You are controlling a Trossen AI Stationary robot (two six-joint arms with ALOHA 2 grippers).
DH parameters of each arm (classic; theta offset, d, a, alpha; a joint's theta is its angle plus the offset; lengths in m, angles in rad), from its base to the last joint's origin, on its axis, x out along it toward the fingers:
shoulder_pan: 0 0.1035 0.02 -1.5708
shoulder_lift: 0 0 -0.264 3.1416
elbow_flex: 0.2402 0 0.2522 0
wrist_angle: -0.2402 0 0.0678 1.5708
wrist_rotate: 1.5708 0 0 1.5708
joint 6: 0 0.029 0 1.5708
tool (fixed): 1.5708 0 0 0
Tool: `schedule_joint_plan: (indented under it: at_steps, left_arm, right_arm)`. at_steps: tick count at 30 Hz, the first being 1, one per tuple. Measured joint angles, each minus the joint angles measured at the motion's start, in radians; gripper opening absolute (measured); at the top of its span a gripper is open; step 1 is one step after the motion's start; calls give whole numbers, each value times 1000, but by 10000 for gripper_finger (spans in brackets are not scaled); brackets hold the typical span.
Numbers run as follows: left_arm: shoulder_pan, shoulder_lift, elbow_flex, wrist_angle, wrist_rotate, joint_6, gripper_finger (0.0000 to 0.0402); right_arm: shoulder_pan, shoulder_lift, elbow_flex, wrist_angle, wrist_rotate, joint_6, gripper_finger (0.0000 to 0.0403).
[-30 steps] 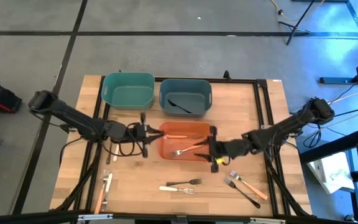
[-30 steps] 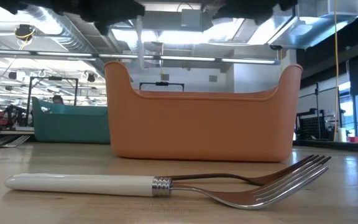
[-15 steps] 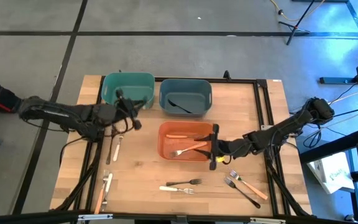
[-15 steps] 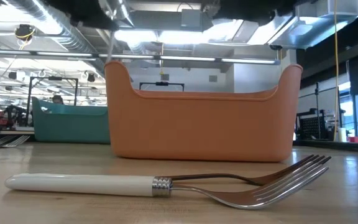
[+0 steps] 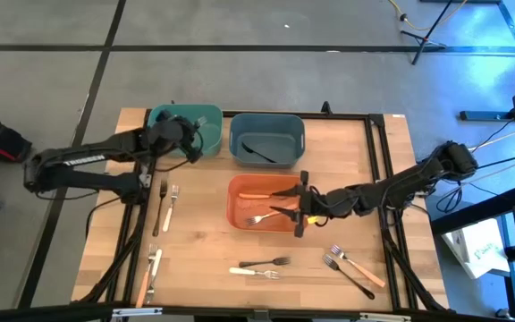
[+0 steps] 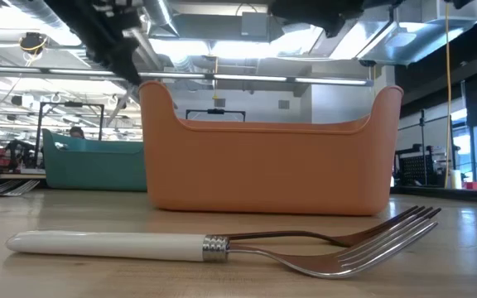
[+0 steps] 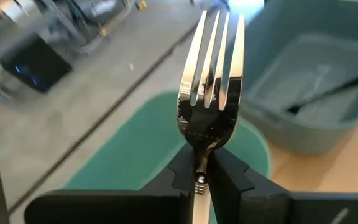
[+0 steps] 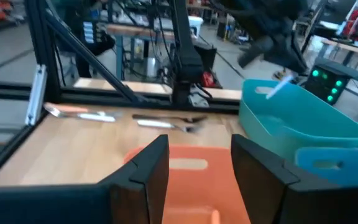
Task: Sort silverware by color (type)
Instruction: Put the white fork into the green bin
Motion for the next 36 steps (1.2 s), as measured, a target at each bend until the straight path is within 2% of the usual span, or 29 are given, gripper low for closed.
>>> schedule_joint_plan:
  at_steps: [8, 11, 29, 36]
  left_arm:
    - [113, 87, 0, -92, 39, -1, 27]
    - [140, 119, 0, -87, 91, 13, 27]
    - [243, 221, -1, -94, 95, 163, 27]
    - [270, 252, -1, -123, 178, 205, 27]
  right_arm:
    - [0, 83, 0, 165, -89, -46, 161]
    - [1, 85, 0, 170, -89, -46, 161]
    - [0, 85, 0, 145, -89, -46, 161]
    - [0, 85, 0, 145, -89, -46, 161]
